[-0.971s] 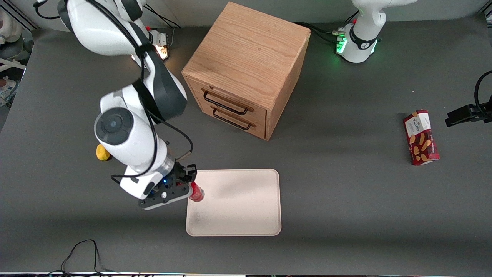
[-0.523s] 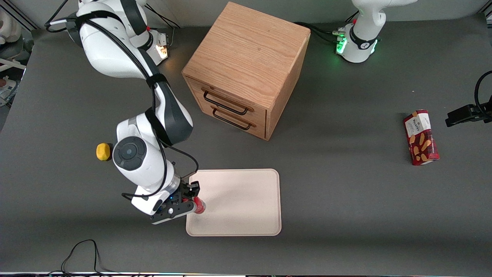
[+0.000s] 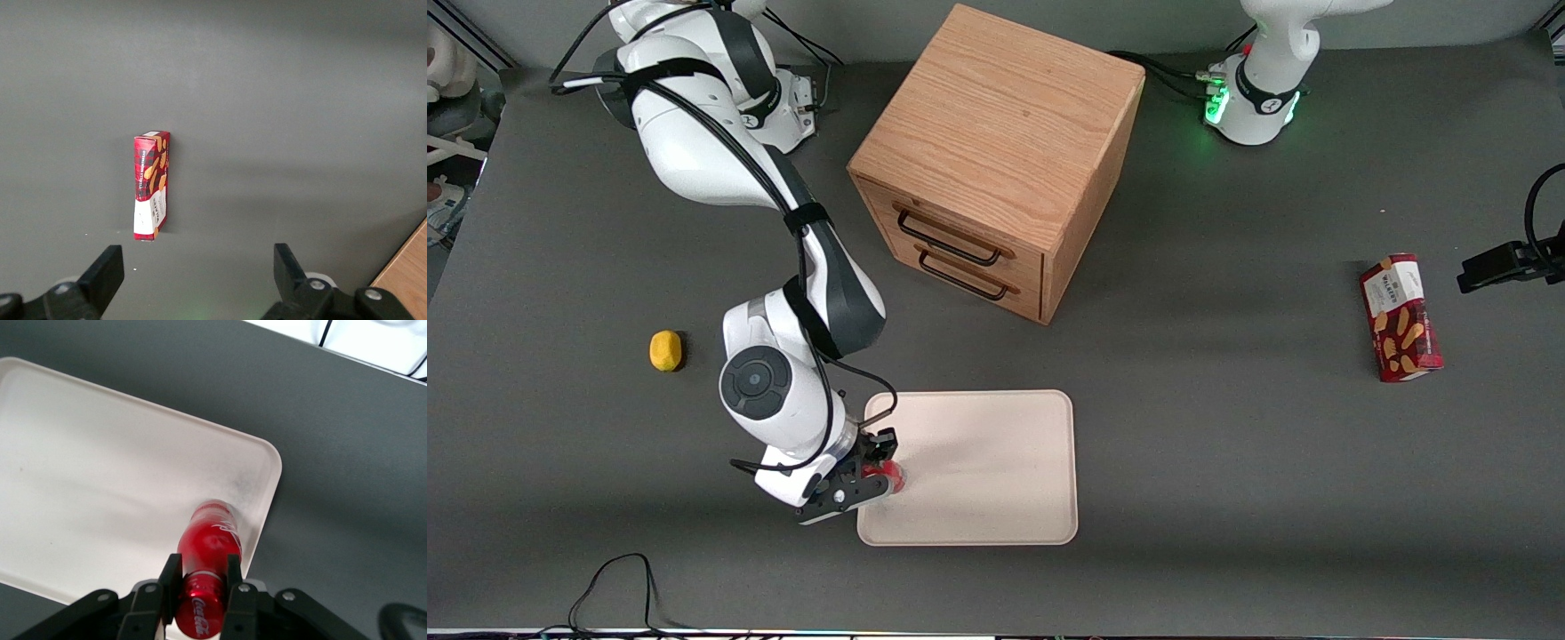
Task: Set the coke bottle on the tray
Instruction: 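Lower the bottle onto the tray and open the right gripper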
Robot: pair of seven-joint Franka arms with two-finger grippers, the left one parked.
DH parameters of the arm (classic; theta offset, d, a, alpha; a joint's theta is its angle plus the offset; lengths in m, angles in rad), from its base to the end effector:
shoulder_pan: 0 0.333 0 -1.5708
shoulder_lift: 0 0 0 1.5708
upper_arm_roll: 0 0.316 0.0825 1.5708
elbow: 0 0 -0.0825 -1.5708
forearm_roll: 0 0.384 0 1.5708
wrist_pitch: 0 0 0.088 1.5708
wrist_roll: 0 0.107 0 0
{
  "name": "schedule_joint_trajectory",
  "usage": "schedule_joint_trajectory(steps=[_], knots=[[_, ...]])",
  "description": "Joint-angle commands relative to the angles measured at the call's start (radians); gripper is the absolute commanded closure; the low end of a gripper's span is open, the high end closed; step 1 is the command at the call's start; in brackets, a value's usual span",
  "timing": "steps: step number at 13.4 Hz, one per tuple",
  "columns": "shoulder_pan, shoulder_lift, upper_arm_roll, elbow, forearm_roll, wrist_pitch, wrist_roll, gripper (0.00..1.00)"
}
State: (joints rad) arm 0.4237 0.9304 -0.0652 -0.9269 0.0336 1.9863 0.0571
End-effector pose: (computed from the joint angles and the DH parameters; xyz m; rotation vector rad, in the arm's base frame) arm 0.7365 0.3004 0.3322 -3.0866 -0.4972 -0.2060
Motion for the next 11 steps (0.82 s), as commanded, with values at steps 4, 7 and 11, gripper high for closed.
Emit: schedule_joint_trajectory(steps=[4,7,11], knots=[[-0.003,0.011,0.001,0.033,0.003,0.019,-0.017,0.4],[-0.011,-0.008,0.002,0.014,0.003,0.019,-0.014,0.0],[-0.014,-0.053,0.002,-0.002,0.005,0.005,-0.014,0.0]])
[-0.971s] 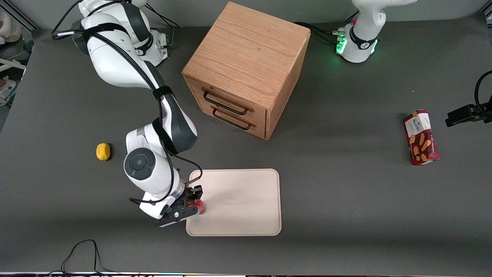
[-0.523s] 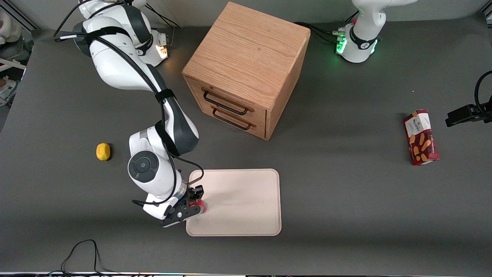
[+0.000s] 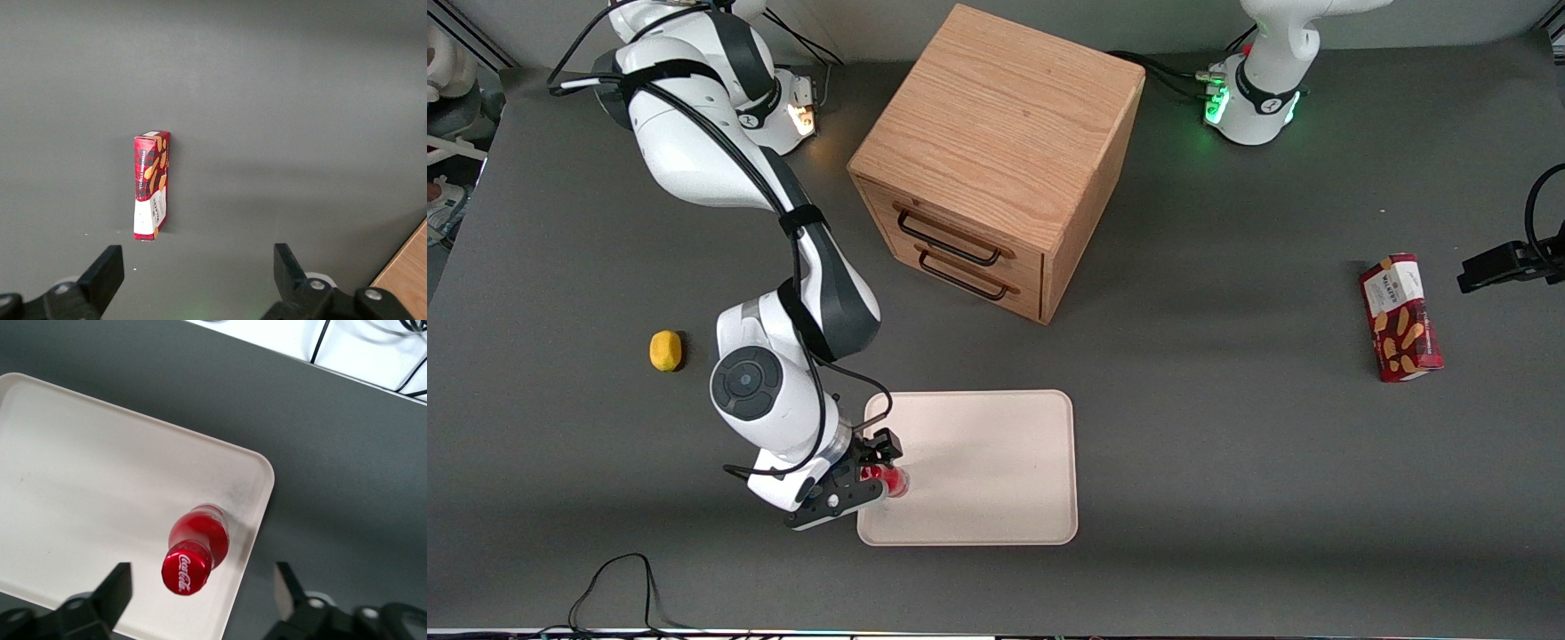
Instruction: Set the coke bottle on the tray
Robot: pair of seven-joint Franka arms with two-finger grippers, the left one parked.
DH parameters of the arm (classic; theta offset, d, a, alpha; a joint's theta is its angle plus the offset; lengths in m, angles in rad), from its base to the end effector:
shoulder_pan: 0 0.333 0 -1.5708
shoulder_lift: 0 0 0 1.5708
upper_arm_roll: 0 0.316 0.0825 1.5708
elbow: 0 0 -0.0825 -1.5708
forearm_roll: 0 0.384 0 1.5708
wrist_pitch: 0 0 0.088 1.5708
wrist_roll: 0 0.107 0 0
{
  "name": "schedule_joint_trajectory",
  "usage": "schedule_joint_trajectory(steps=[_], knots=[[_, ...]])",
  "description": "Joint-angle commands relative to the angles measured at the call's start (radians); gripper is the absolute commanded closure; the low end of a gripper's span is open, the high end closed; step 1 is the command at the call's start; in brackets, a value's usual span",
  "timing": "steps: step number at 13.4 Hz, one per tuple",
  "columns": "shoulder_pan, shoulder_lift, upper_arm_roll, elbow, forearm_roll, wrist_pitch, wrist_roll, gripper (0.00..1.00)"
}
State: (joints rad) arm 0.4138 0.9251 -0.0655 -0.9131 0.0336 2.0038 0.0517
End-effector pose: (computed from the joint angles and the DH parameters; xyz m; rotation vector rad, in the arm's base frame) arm 0.7423 0.2945 0.3451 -3.0768 -0.4894 -0.2614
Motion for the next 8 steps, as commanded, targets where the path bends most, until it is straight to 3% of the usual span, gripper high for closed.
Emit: schedule_joint_trajectory(steps=[1,4,8], knots=[[-0.01,-0.113,0.003,-0.089,0.005,-0.026,-0.007,0.0],[-0.018,-0.38,0.006,-0.35,0.005,-0.088,0.042,0.0],[-0.068,-0.592,0.01,-0.405,-0.001,-0.307,0.135,0.0]])
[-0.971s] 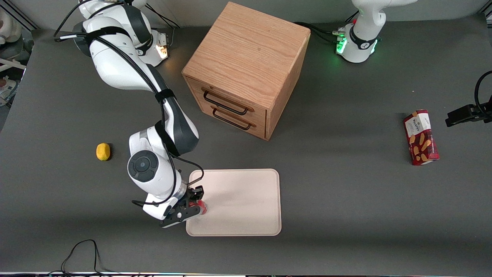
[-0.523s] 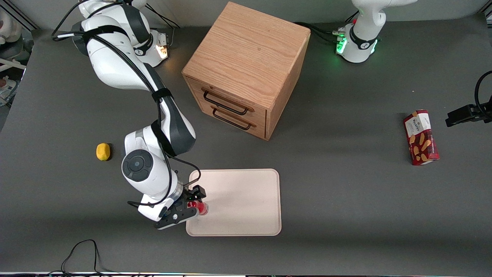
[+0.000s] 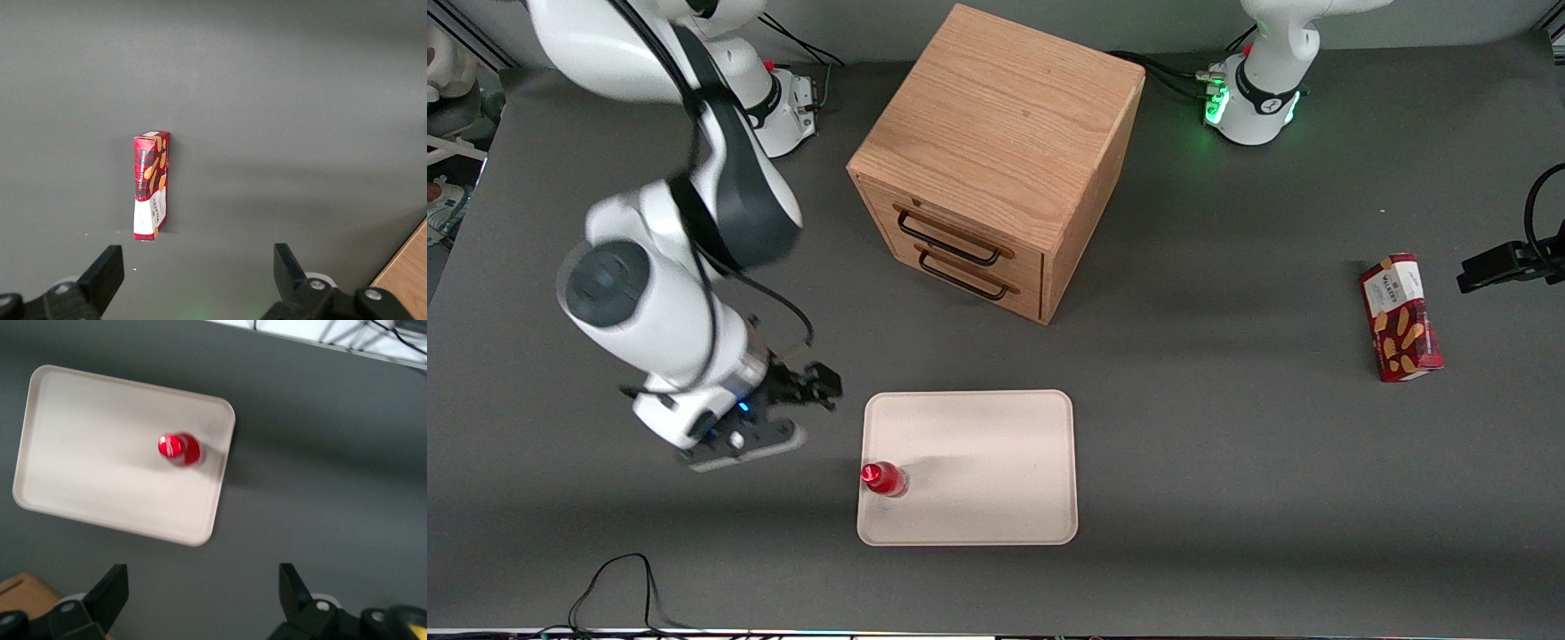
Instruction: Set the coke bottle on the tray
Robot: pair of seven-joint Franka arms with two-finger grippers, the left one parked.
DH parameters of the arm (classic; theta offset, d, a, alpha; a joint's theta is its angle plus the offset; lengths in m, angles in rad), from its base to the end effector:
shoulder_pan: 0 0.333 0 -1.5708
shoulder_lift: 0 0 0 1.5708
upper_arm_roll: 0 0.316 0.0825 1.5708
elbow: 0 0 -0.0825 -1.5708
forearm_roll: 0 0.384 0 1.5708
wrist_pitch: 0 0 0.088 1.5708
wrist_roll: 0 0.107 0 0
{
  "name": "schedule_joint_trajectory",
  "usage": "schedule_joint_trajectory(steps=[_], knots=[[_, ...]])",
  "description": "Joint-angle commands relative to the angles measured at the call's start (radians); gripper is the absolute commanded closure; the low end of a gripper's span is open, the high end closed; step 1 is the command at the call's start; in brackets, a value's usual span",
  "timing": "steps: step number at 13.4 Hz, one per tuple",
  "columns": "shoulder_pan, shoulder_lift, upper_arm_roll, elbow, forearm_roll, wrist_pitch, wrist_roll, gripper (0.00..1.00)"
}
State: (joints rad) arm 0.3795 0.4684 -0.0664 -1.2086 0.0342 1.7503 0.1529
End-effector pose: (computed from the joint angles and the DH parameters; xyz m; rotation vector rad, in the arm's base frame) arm 0.6639 0.2293 0.5193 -3.1080 -0.2548 -0.1112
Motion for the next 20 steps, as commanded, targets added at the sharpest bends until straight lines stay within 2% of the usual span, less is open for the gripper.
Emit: schedule_joint_trajectory(steps=[1,3,5,7,9,14,17,20], knots=[[-0.063,-0.18,0.013,-0.114,-0.002,-0.095,0.021,0.0],[-0.135,-0.284,0.02,-0.169,-0.002,-0.132,0.017,0.0],[-0.255,-0.399,0.068,-0.267,-0.002,-0.14,-0.082,0.0],[-0.35,-0.451,0.08,-0.325,0.004,-0.14,-0.188,0.0],[-0.437,-0.465,0.111,-0.339,0.004,-0.146,-0.222,0.0],[-0.452,-0.462,0.1,-0.333,-0.002,-0.176,-0.246,0.0],[-0.368,-0.456,-0.001,-0.338,-0.004,-0.176,-0.246,0.0],[-0.387,-0.453,0.003,-0.338,-0.004,-0.176,-0.268,0.0]])
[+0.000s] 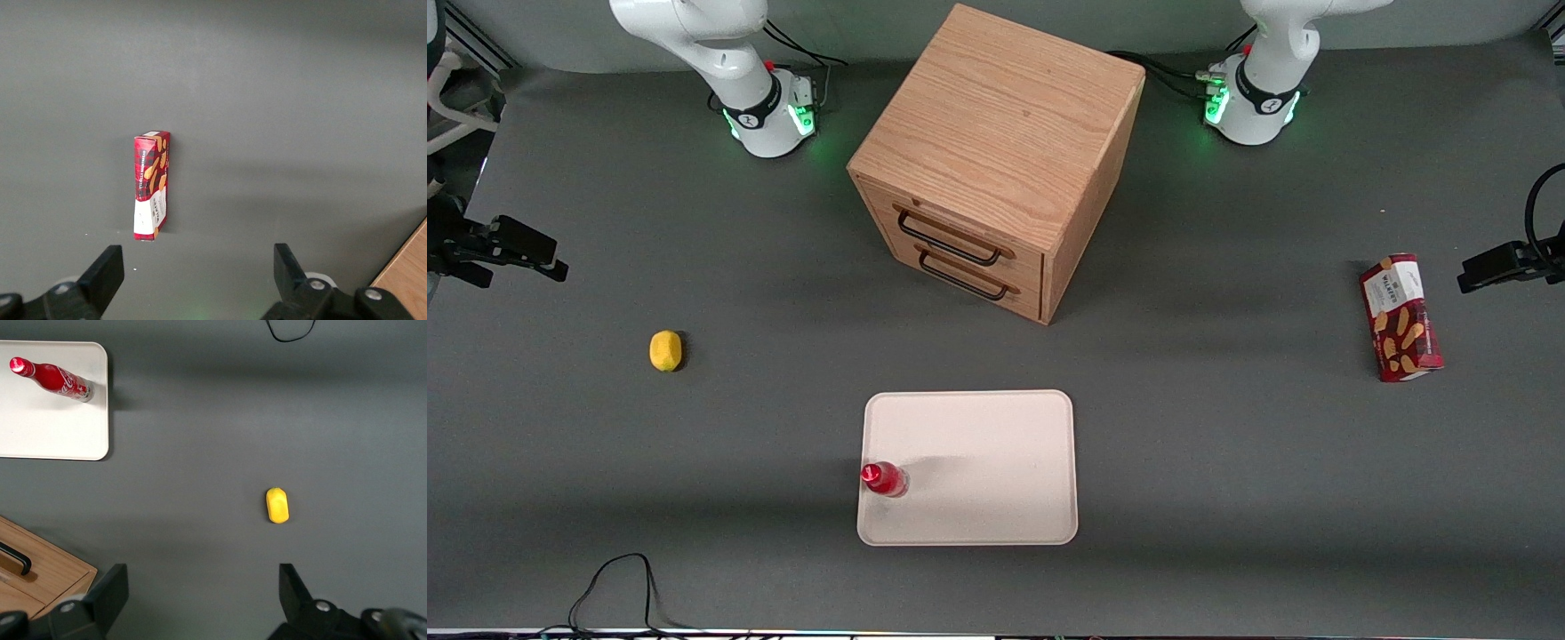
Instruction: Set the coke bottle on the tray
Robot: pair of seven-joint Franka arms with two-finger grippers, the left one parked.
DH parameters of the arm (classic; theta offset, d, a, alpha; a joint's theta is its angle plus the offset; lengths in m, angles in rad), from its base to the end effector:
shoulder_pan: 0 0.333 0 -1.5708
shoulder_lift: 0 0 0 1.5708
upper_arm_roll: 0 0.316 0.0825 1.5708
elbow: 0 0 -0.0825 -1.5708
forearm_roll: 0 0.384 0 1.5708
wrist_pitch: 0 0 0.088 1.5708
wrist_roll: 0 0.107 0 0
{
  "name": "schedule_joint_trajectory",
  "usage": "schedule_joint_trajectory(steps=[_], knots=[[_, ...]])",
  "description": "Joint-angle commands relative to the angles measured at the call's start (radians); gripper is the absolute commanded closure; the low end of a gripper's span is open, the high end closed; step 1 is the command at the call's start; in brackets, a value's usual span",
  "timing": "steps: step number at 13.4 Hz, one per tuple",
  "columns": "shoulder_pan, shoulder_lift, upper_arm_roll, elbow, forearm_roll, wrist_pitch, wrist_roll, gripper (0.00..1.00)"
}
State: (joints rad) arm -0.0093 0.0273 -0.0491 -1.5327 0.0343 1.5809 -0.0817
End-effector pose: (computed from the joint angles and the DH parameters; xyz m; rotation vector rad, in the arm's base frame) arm 0.5637 -0.0289 0.6282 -3.1097 -0.0363 -0.0361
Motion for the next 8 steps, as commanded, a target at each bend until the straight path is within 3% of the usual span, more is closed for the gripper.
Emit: schedule_joint_trajectory(steps=[1,8], knots=[[-0.021,-0.014,0.01,-0.012,-0.002,-0.007,-0.033,0.0],[-0.029,-0.017,0.037,-0.014,-0.004,-0.018,-0.03,0.0]])
